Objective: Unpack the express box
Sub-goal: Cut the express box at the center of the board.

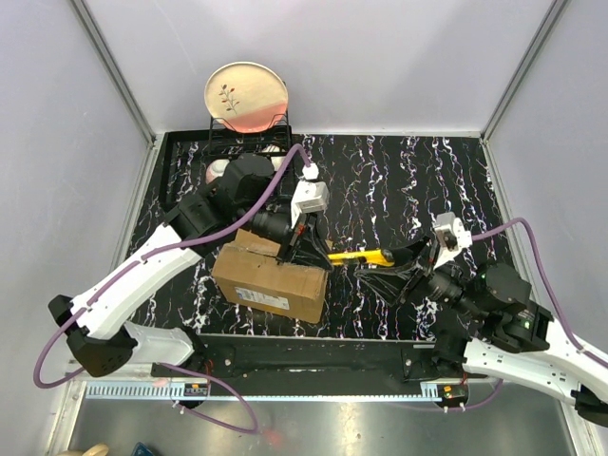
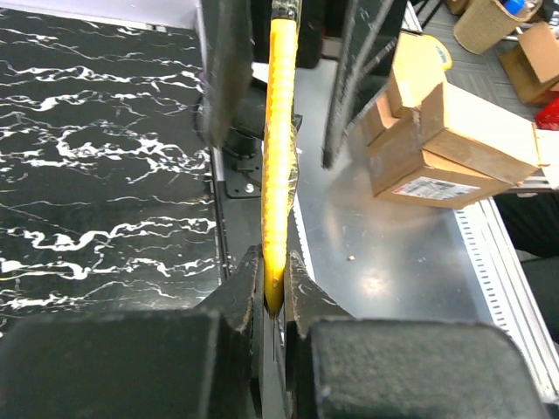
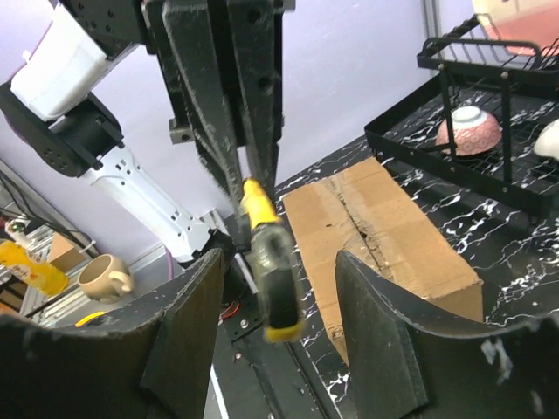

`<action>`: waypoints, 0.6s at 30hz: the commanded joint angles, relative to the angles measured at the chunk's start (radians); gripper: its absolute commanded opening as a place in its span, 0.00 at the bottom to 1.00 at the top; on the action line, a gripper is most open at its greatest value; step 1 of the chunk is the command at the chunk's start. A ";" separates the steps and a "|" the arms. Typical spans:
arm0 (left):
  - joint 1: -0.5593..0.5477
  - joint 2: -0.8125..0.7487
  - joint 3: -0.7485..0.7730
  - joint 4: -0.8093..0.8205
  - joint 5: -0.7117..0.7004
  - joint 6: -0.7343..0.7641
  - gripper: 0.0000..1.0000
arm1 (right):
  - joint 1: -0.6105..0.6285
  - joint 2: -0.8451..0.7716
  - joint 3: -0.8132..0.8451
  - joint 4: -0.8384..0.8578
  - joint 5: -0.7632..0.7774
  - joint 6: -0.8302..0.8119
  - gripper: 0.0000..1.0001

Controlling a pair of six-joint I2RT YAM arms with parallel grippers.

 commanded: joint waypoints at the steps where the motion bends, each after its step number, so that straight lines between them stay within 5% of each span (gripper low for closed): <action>1: -0.014 -0.044 -0.015 0.004 0.086 0.017 0.00 | 0.003 -0.028 0.057 0.028 0.074 -0.063 0.61; 8: -0.017 -0.062 -0.020 -0.019 0.086 0.041 0.00 | 0.002 0.072 0.164 -0.044 0.003 -0.090 0.61; 18: -0.017 -0.076 -0.021 -0.018 0.071 0.053 0.00 | 0.002 0.164 0.208 -0.058 -0.176 -0.048 0.47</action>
